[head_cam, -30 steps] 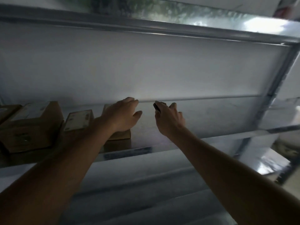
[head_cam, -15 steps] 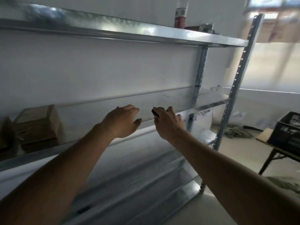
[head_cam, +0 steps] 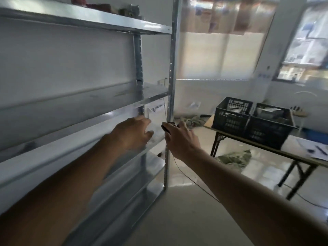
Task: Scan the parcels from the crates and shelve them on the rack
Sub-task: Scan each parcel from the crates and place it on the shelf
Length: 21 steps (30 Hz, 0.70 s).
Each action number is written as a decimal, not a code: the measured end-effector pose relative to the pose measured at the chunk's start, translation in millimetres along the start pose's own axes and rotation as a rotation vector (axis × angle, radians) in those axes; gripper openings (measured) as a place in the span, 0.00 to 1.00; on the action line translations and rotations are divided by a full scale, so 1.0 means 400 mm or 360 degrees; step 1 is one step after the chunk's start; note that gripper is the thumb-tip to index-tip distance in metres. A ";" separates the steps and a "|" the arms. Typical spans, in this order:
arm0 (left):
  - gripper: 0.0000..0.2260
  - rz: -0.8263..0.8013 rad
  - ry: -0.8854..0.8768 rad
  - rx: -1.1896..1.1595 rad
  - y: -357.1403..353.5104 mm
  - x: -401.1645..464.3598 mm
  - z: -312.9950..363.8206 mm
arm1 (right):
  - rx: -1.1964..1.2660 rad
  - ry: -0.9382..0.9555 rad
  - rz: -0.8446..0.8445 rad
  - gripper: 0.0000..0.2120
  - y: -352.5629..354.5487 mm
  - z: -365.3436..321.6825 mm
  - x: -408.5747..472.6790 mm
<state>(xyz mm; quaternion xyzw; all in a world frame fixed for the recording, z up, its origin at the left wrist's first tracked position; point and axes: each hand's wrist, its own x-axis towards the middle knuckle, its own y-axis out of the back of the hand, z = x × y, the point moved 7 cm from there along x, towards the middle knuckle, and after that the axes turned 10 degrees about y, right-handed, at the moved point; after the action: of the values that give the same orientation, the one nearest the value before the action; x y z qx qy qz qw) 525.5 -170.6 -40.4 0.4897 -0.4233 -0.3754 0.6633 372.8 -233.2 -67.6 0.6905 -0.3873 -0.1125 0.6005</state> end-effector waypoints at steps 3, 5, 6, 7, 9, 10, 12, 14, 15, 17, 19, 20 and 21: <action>0.26 -0.0027 -0.0141 -0.0041 -0.066 0.106 0.144 | -0.0050 -0.0140 0.0025 0.21 0.023 0.167 0.002; 0.26 -0.0072 -0.0231 -0.0041 -0.117 0.185 0.238 | -0.0097 -0.0229 0.0038 0.20 0.035 0.276 0.010; 0.25 -0.0083 -0.0269 -0.0038 -0.143 0.228 0.284 | -0.0121 -0.0274 0.0042 0.20 0.041 0.331 0.016; 0.25 -0.0090 -0.0302 -0.0035 -0.168 0.272 0.329 | -0.0140 -0.0320 0.0047 0.20 0.047 0.386 0.025; 0.26 -0.0105 -0.0383 -0.0042 -0.219 0.365 0.421 | -0.0172 -0.0408 0.0071 0.19 0.062 0.498 0.050; 0.26 -0.0109 -0.0437 -0.0049 -0.244 0.411 0.466 | -0.0185 -0.0451 0.0082 0.20 0.071 0.554 0.064; 0.27 -0.0110 -0.0538 -0.0062 -0.289 0.503 0.553 | -0.0203 -0.0537 0.0091 0.21 0.088 0.663 0.097; 0.27 -0.0129 -0.0626 -0.0069 -0.328 0.596 0.637 | -0.0205 -0.0624 0.0099 0.22 0.106 0.772 0.133; 0.26 -0.0146 -0.0665 -0.0077 -0.346 0.639 0.677 | -0.0207 -0.0664 0.0108 0.22 0.115 0.823 0.149; 0.26 -0.0199 -0.0735 -0.0109 -0.380 0.719 0.754 | -0.0215 -0.0747 0.0137 0.22 0.135 0.922 0.177; 0.26 -0.0241 -0.0806 -0.0144 -0.409 0.794 0.826 | -0.0218 -0.0818 0.0161 0.23 0.148 1.014 0.202; 0.25 -0.0263 -0.0835 -0.0162 -0.422 0.829 0.860 | -0.0212 -0.0847 0.0169 0.23 0.152 1.057 0.213; 0.24 -0.0287 -0.0860 -0.0180 -0.437 0.862 0.895 | -0.0206 -0.0872 0.0174 0.23 0.154 1.101 0.225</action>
<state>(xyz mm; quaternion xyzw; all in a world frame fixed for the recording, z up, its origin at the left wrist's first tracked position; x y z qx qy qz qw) 302.3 -645.8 -84.7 0.3698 -0.5180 -0.5726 0.5167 135.8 -619.1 -94.8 0.5728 -0.5638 -0.2869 0.5213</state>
